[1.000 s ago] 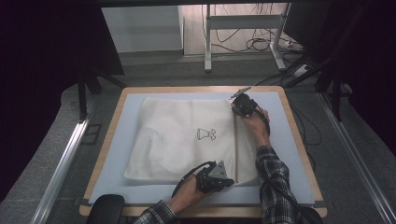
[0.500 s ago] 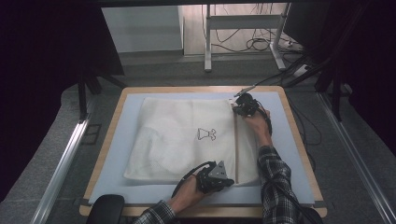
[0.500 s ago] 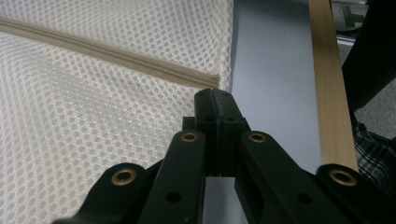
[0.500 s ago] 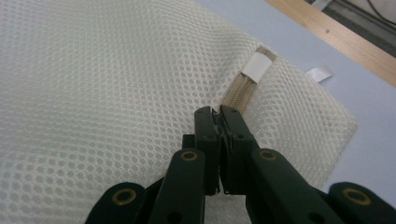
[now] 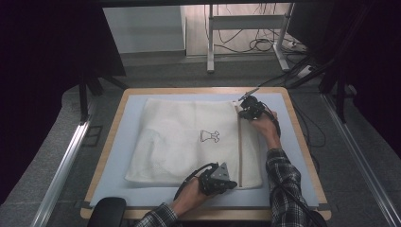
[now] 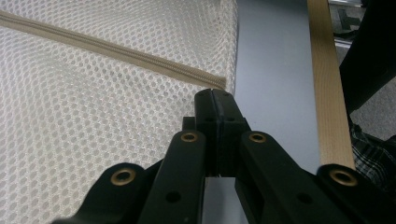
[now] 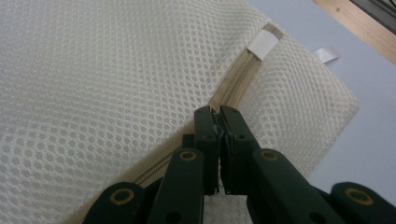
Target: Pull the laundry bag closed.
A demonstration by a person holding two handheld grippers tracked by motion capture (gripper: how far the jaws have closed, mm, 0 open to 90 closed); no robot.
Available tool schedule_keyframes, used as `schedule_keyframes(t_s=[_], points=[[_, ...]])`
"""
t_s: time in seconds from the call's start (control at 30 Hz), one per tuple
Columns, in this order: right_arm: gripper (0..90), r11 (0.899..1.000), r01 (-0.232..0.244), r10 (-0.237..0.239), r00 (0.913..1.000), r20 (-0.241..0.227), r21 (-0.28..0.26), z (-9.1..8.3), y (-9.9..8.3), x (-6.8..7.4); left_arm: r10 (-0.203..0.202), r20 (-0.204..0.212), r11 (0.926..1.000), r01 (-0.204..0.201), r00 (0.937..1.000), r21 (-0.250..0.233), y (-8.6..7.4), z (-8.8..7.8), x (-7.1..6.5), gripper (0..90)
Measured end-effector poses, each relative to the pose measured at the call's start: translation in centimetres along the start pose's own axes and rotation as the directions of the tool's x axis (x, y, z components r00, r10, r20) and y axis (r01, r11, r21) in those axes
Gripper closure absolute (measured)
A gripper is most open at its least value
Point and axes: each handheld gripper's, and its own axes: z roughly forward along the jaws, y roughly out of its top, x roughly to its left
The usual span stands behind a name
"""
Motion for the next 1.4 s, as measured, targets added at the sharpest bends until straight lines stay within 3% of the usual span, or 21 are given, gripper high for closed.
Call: schedule_keyframes(t_s=[0.1,0.17,0.3,0.37,0.9,1.4], points=[[86.4,1.0,0.019,-0.019,0.9997,0.015,0.007,0.2,0.0,0.2,0.001,-0.001,1.0,-0.001,1.0,0.002,0.0,0.0,0.0,90.0],[86.5,0.998,0.056,-0.056,0.997,0.054,0.008,0.2,0.2,0.4,0.0,-0.002,1.0,0.0,1.0,0.004,0.0,0.0,0.0,90.0],[86.6,0.992,0.127,-0.129,0.9828,0.132,0.02,0.6,0.7,1.0,0.005,-0.005,1.0,-0.005,1.0,0.004,0.0,0.0,-0.1,90.0],[86.6,0.99,0.136,-0.139,0.9787,0.151,0.027,0.9,1.0,1.1,-0.002,0.002,1.0,0.002,1.0,0.004,0.0,0.0,0.0,90.0],[86.6,0.998,0.066,-0.062,0.9868,0.149,-0.017,1.9,1.8,-0.1,0.0,-0.002,1.0,0.0,1.0,0.004,0.0,0.0,-0.1,90.0],[86.6,1.0,0.013,-0.009,0.9792,0.203,-0.019,3.4,2.9,-0.3,0.002,-0.004,1.0,-0.002,1.0,0.004,0.0,0.0,-0.1,90.0]])
